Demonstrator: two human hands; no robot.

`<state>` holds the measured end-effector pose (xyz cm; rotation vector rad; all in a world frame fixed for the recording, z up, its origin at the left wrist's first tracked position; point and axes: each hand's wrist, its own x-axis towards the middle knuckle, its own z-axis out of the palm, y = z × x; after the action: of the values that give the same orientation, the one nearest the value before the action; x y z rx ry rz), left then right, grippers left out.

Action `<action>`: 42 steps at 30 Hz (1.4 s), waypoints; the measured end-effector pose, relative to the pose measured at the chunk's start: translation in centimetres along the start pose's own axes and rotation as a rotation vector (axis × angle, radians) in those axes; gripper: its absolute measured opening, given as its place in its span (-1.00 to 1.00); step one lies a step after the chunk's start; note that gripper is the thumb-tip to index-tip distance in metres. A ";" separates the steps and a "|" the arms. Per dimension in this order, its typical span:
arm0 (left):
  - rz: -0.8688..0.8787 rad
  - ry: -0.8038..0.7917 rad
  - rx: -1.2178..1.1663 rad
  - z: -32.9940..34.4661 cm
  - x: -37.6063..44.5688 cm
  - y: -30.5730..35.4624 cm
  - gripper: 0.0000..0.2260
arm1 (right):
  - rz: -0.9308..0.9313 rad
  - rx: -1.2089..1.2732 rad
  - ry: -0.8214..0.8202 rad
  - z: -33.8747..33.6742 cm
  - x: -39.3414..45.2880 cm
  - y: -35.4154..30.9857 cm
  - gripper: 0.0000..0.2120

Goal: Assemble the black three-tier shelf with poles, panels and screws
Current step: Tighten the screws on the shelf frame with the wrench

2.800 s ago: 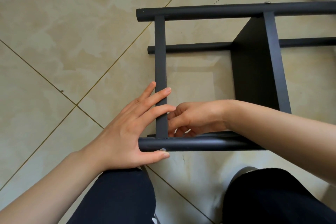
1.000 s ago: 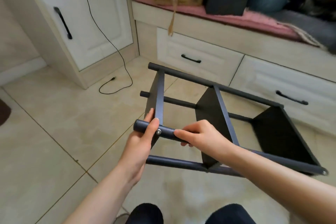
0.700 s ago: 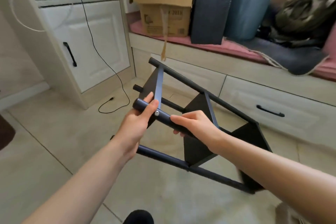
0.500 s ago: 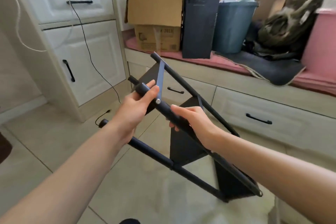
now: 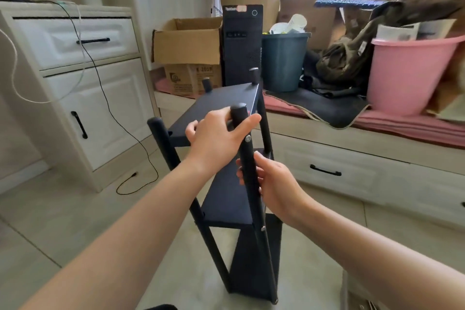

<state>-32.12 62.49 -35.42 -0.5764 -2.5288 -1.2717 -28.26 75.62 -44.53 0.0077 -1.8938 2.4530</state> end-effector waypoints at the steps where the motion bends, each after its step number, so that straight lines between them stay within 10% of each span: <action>1: 0.017 0.016 0.033 0.4 -0.4 0.5 -0.72 | 0.007 -0.034 0.008 -0.5 -0.6 0.0 -0.64; 21: 0.290 0.191 0.230 0.7 -6.1 -1.7 -0.59 | 0.191 -0.222 -0.180 -1.4 -4.3 -1.9 -0.80; 33: 0.351 0.132 0.240 -1.8 -7.0 -4.3 -0.50 | 0.077 -0.436 0.529 -9.9 -0.4 -4.1 -0.68; 42: 0.315 0.065 0.125 -2.0 -6.9 -4.3 -0.53 | 0.056 -0.427 0.449 -11.6 1.9 -3.6 -0.43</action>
<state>-27.84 56.93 -40.02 -0.8486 -2.3279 -0.9968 -29.78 87.85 -43.95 -0.5614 -2.1546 1.8148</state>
